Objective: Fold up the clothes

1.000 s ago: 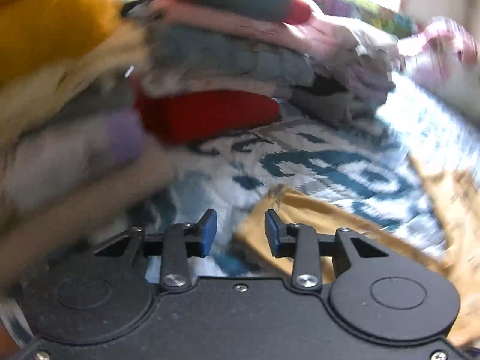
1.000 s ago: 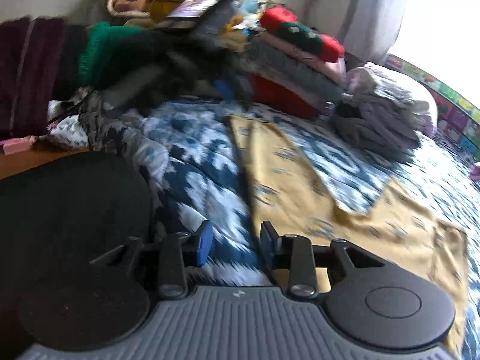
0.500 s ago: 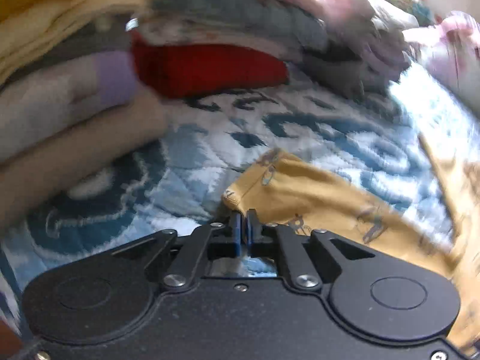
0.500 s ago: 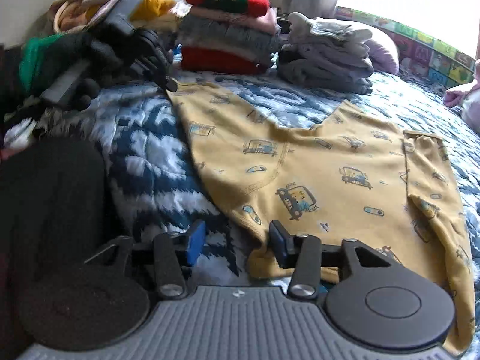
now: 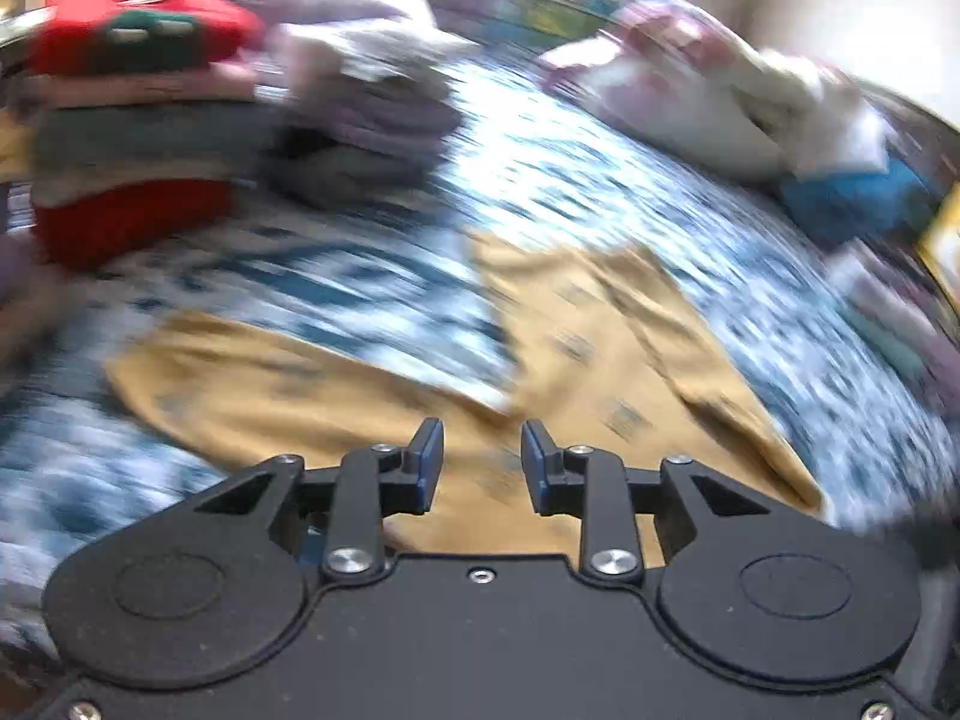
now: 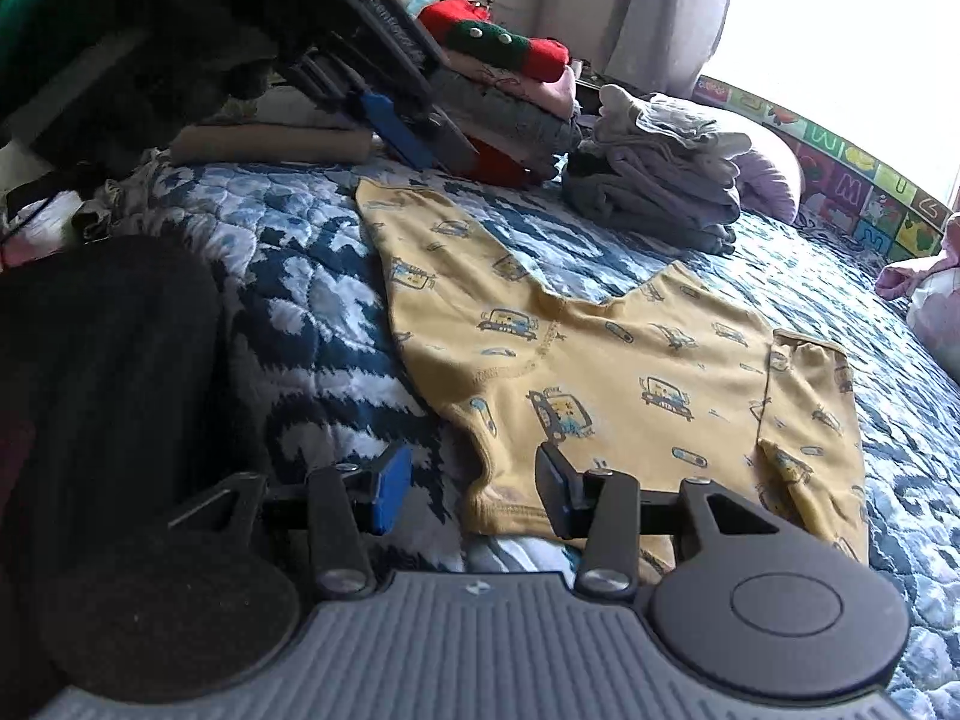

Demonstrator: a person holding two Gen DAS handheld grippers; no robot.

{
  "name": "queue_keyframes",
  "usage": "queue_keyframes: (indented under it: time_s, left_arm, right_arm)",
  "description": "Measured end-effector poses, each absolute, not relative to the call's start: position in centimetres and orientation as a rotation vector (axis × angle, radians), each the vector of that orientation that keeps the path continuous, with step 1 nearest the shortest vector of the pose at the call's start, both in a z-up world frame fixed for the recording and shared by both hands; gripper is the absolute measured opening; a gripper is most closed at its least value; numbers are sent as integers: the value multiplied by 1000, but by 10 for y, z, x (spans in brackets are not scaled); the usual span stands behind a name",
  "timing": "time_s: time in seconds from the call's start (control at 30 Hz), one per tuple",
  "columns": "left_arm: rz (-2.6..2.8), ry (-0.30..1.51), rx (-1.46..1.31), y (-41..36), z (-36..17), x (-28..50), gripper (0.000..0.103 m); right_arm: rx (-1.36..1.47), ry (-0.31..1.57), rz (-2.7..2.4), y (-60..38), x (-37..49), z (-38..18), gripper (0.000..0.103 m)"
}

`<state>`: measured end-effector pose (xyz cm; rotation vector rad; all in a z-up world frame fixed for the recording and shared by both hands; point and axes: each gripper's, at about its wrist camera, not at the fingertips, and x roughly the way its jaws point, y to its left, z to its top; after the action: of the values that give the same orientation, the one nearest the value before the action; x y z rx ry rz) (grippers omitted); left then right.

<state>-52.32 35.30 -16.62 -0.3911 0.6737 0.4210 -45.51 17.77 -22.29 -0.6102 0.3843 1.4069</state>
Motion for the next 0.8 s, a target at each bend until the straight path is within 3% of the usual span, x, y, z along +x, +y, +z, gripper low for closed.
queue_keyframes:
  time_s: [0.13,0.37,0.5,0.8]
  left_arm:
    - [466,892,-302,336,-219,-496,23]
    - [480,747,-364,330,-197,-498,23]
    - [471,890,-277,326,-228,-474,25]
    - [423,775,-318,310,-199,-442,24]
  right_arm:
    - [-643,413,1429,172,-457,-233,46]
    - [-515,441,1396,148,-433,-219,47]
    - [-383,505,1323,135,-401,-212,48]
    - [-266,537,1040,95,-324,-213,48]
